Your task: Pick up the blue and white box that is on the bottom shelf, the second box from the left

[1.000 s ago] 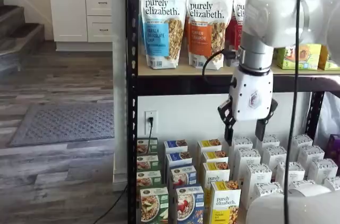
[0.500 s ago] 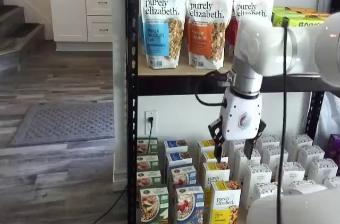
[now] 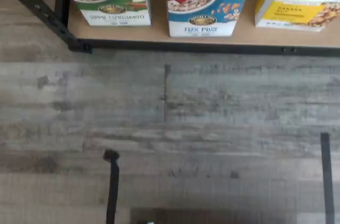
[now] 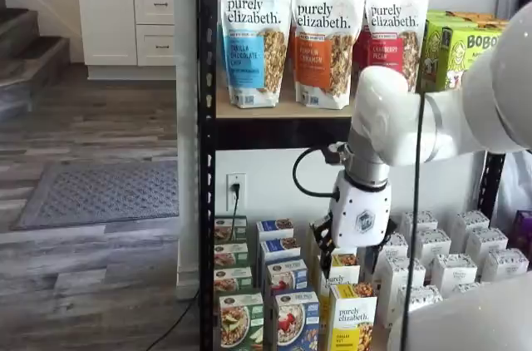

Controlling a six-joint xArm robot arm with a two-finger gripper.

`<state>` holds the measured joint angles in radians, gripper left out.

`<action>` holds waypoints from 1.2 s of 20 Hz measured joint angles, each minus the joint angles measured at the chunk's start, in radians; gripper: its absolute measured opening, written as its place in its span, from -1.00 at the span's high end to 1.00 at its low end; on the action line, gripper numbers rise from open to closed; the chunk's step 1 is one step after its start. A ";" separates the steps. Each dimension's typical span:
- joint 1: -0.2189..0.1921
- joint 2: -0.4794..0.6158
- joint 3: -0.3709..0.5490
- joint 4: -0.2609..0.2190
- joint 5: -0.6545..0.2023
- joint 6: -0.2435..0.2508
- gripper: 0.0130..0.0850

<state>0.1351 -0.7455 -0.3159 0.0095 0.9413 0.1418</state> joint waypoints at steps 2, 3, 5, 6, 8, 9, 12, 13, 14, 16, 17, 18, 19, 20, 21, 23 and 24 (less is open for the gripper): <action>0.002 0.040 0.010 0.011 -0.055 -0.005 -1.00; 0.004 0.069 0.013 0.016 -0.086 -0.007 -1.00; 0.006 0.119 0.017 0.020 -0.141 -0.009 -1.00; 0.007 0.143 0.018 0.022 -0.166 -0.011 -1.00; 0.009 0.197 0.017 0.025 -0.223 -0.012 -1.00; 0.010 0.225 0.016 0.028 -0.250 -0.015 -1.00; 0.010 0.311 0.004 0.038 -0.323 -0.026 -1.00; 0.010 0.344 -0.001 0.047 -0.352 -0.035 -1.00; 0.009 0.373 -0.006 0.054 -0.375 -0.042 -1.00; 0.008 0.432 -0.020 0.060 -0.422 -0.050 -1.00; 0.008 0.459 -0.026 0.065 -0.444 -0.057 -1.00; 0.007 0.486 -0.033 0.078 -0.467 -0.069 -1.00; 0.004 0.521 -0.043 0.097 -0.498 -0.092 -1.00; 0.000 0.549 -0.052 0.106 -0.522 -0.105 -1.00; -0.003 0.573 -0.059 0.108 -0.542 -0.111 -1.00; -0.009 0.625 -0.080 0.129 -0.580 -0.139 -1.00; -0.011 0.646 -0.091 0.142 -0.591 -0.154 -1.00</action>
<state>0.1244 -0.0994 -0.4068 0.1512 0.3501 -0.0119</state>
